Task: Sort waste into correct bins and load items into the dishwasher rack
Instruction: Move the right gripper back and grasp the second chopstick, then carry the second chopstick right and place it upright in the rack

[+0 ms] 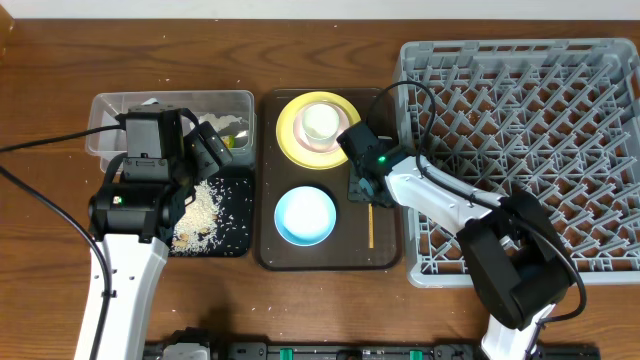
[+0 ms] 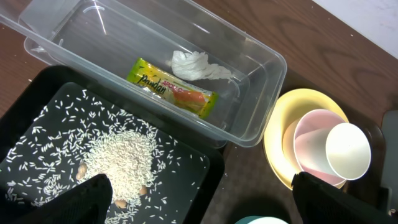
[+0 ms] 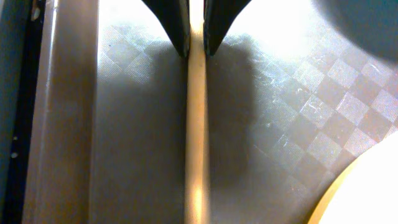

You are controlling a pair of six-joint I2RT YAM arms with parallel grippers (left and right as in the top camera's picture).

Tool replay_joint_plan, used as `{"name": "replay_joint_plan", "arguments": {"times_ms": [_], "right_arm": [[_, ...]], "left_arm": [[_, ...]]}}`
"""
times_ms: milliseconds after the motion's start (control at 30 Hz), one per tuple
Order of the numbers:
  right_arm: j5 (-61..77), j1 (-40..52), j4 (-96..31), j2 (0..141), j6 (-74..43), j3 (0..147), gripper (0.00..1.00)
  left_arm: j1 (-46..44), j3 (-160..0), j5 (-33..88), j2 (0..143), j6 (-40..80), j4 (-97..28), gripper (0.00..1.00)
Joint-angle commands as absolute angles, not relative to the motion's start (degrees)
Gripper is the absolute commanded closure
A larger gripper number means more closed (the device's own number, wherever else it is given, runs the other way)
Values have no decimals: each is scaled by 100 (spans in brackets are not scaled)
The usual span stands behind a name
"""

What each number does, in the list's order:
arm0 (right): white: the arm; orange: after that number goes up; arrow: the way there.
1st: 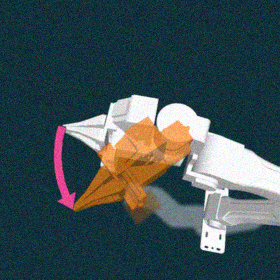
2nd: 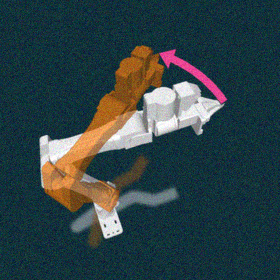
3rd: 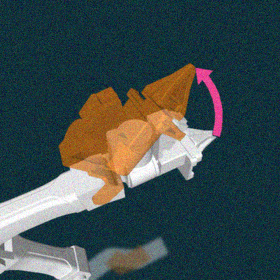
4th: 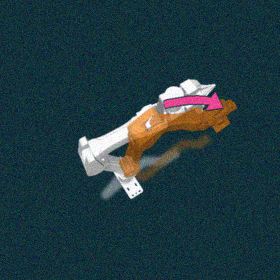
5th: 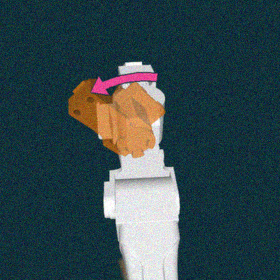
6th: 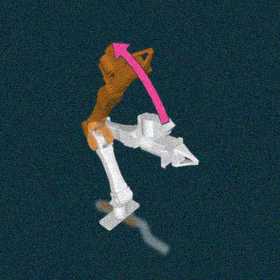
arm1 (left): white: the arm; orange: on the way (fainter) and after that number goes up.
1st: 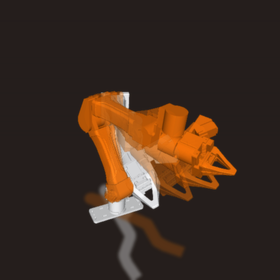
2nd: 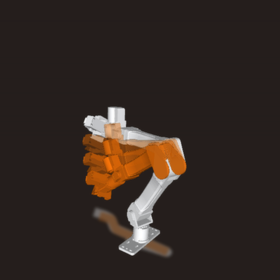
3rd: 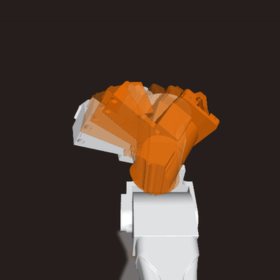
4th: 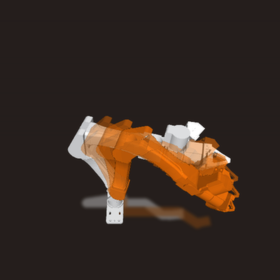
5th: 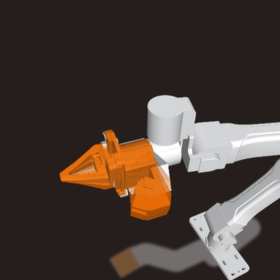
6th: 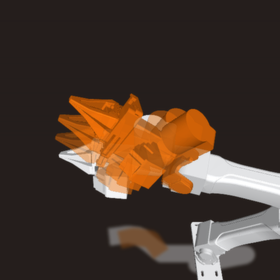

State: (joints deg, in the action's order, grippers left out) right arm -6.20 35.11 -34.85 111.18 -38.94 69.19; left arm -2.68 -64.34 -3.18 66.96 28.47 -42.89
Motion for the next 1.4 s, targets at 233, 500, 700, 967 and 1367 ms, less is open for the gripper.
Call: {"name": "replay_joint_plan", "arguments": {"times_ms": [233, 500, 700, 967, 1367], "right_arm": [[-659, 3629, -3627, 11019, -2991, 7019, 99], [-803, 3533, -3815, 9850, -2198, 7288, 99], [-886, 3192, -3935, 8962, -1925, 7288, 99], [-921, 2392, -4226, 8667, -1551, 7279, 99], [-919, 1756, -4309, 8742, -1448, 7231, 99]], "left_arm": [[-244, -6506, -349, 6672, 2812, -4287, 5], [-244, -6506, -349, 6672, 2812, -4287, 5], [-244, -6506, -349, 6672, 2812, -4287, 5], [-244, -6506, -346, 6672, 2812, -4287, 5], [-244, -6506, -349, 6672, 2812, -4287, 5]]}}
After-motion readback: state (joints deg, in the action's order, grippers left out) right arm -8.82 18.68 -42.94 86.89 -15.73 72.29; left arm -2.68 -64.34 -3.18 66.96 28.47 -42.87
